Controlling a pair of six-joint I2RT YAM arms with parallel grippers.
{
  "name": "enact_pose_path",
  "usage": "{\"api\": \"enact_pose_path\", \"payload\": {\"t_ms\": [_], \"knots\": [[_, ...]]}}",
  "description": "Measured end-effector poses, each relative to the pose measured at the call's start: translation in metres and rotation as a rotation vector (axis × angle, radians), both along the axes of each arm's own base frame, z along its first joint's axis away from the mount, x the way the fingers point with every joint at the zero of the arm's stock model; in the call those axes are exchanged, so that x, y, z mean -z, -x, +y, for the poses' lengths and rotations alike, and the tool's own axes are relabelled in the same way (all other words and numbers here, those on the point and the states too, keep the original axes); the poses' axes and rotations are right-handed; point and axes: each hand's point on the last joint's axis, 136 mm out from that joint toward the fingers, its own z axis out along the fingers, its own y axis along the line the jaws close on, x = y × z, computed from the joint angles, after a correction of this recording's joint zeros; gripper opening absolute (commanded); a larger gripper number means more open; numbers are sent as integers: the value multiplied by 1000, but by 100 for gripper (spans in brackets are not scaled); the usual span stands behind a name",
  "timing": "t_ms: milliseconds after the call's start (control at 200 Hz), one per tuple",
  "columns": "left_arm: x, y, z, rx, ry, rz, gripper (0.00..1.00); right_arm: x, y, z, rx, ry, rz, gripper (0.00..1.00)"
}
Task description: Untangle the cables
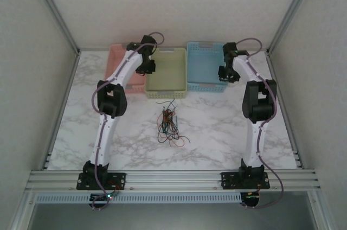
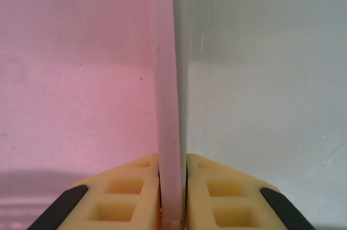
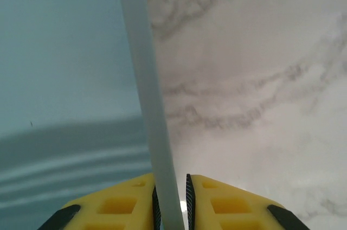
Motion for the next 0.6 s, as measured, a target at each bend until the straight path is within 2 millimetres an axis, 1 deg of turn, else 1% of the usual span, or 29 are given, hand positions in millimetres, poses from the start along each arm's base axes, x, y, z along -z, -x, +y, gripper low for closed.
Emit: {"api": "enact_pose_path", "payload": {"t_ms": [180,240,300,375,496,506,551,566,601], "knots": [[0,4,-12,4,3,-1,18,0,23,-7,-9,20,18,22],[0,5,-15,5,3,-1,22,2,31,-9,-12,25,26,23],[0,7,-17,4,4,0,29,2,37,-11,-13,26,31,26],[1,9,-23,8,12,3,41,1,42,-13,-11,23,33,35],[2,15,-33,33,11,11,67,-7,40,-12,-10,16,10,55],[2,15,-34,28,14,12,70,-8,40,-12,-11,16,8,56],[2,18,-37,46,10,16,92,-12,40,-12,-6,14,-4,61],[2,18,-37,42,11,16,98,-14,39,-12,-6,13,-8,62],[2,20,-39,49,9,21,100,-18,39,-12,-6,12,-18,64]]}}
